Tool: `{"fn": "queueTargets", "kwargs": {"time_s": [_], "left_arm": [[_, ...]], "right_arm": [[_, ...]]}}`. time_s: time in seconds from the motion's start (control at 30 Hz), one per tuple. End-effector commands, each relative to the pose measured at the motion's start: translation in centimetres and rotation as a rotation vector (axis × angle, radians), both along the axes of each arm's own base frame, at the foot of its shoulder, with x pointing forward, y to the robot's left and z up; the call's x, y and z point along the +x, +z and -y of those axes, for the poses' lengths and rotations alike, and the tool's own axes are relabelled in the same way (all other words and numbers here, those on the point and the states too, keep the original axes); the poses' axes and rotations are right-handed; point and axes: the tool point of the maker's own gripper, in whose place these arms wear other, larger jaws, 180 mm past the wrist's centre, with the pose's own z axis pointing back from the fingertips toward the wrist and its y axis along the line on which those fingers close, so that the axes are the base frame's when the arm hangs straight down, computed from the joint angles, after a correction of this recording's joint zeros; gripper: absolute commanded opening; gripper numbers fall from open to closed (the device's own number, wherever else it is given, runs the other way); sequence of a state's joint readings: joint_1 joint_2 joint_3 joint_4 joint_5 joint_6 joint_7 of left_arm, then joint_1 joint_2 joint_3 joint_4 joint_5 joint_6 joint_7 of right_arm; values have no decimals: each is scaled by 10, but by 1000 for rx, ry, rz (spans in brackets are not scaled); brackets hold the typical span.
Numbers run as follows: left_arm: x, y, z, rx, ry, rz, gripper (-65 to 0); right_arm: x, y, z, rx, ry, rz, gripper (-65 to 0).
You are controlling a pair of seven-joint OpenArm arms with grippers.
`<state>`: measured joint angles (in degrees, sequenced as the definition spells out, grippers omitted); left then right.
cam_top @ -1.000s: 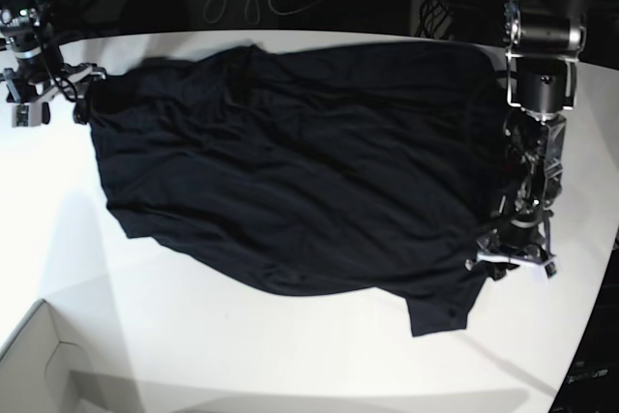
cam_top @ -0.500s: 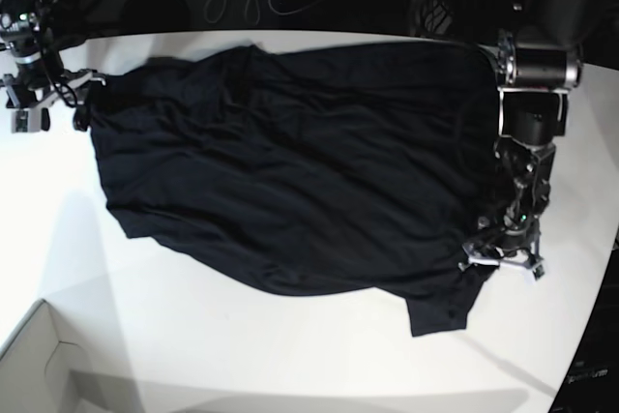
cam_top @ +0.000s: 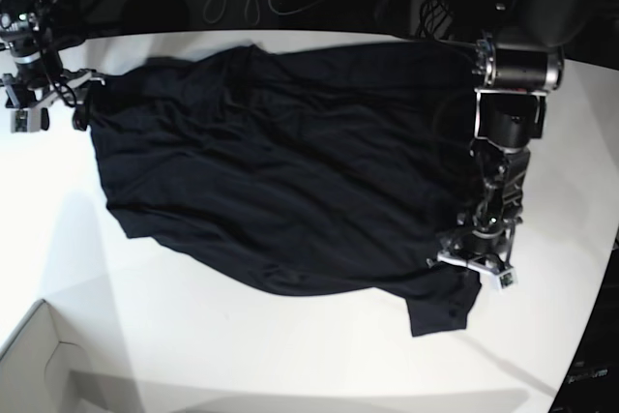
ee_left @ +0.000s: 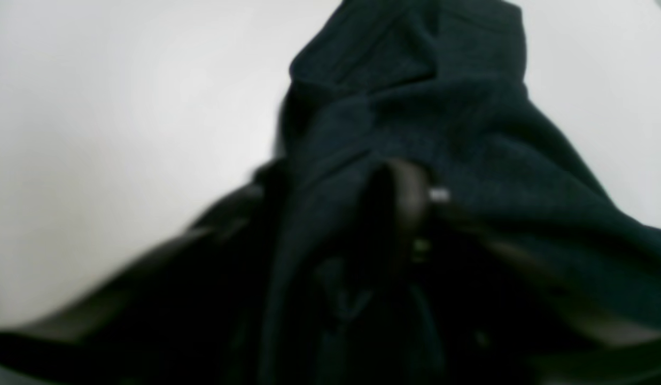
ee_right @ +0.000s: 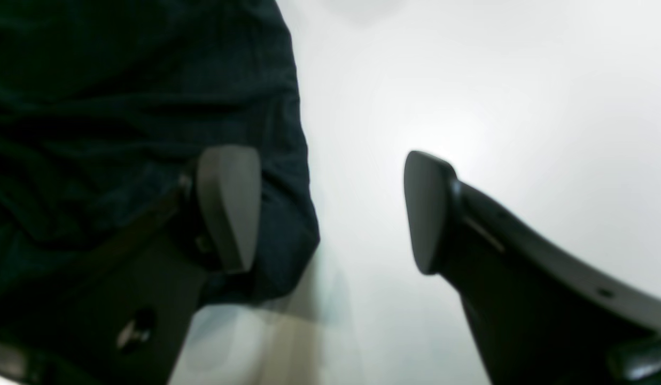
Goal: Layout the t-shirt on the table in an organized manner, then fold the t-shirt properly
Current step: 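Grasp the shirt's side edge with the left gripper, then drag the grasped edge with the left gripper toward the shirt's hem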
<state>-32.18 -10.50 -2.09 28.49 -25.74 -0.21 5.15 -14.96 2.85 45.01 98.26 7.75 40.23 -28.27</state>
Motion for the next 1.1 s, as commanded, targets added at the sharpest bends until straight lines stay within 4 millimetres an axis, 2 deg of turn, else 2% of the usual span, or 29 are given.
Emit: {"fn": "queueTargets", "kwargs": {"time_s": [0.0,0.07,0.17,0.2,0.27,0.37,0.47,0.57,0.8,0.9,1.07], "left_arm": [[10,14,-2,-2,0,27,-511],[11,15,-5,-2,4,31,-650],[15,27,-5,5,-3,66,-636],[15,31,-4,6,-7,83,-650],[15,46,1,12,-25,135,-650],[4,73,-8,18,-10,236,-650],[-9,97,-6,27,-16,319,-650],[-28,109,-3,44,-33,362,-650],[-66,104,8,56,-69,365,-650],[-81,103,-1,61,-46,363,-650],[-105,80,-7,57,-26,306,-649]], "right_arm": [[5,13,6,-19,-2,48,-224],[6,13,5,-18,1,48,-224],[6,13,5,-18,2,47,-224],[6,13,5,-18,2,47,-224],[6,13,5,-18,2,47,-224],[7,14,5,-19,3,49,-224],[7,14,5,-19,3,50,-224],[7,14,5,-19,3,50,-224],[7,14,4,-19,5,50,-224],[12,17,4,-19,4,64,-224],[13,18,4,-20,5,67,-223]]}}
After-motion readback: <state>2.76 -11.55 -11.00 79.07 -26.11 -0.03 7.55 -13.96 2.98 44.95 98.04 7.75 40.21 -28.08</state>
